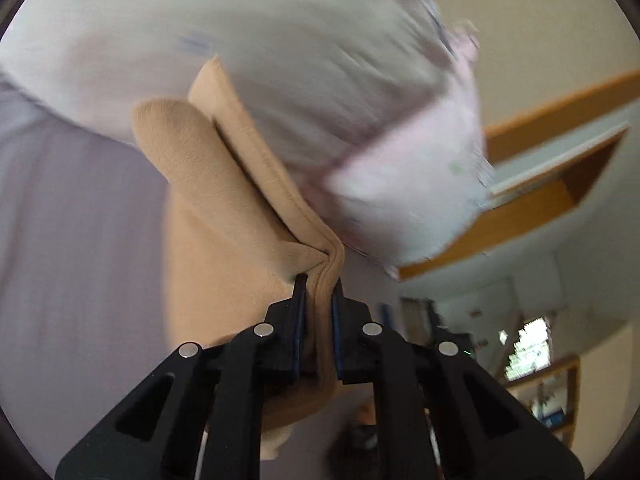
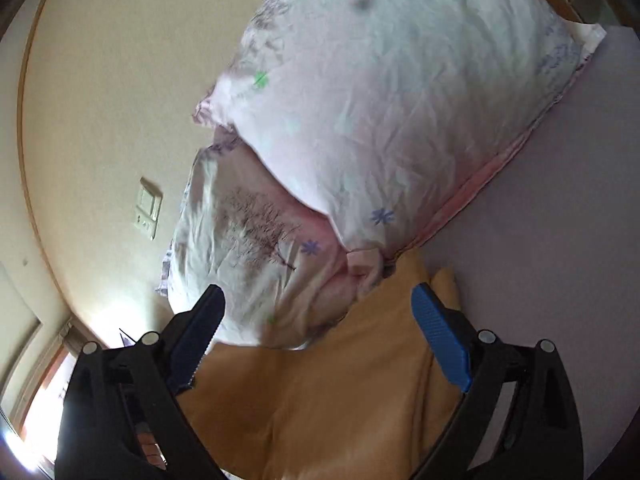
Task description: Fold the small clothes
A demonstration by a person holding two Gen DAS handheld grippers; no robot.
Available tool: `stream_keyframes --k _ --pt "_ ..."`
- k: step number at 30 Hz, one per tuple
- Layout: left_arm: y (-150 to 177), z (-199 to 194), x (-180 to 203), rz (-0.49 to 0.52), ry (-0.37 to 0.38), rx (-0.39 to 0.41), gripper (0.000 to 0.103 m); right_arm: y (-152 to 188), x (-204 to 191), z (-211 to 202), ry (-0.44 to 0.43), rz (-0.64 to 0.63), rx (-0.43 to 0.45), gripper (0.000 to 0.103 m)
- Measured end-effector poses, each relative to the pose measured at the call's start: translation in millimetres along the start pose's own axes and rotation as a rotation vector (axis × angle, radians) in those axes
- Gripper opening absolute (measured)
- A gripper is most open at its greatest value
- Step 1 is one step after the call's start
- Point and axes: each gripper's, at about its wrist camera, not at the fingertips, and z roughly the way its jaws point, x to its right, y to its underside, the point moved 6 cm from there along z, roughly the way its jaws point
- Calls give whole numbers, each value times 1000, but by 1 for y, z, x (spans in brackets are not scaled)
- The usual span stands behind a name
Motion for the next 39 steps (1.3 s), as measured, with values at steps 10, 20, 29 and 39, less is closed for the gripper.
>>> stream_keyframes --k 10,20,29,39 --pt "42 109 40 -66 300 -218 16 -10 12 -14 45 -8 -38 94" --pt "28 52 -79 -11 -173 -188 40 42 33 43 236 -35 -480 83" --pt "43 62 -81 30 -84 -181 31 56 25 45 162 -23 -458 27" --pt "32 -57 -112 142 -272 29 35 95 -31 73 267 -238 -497 40"
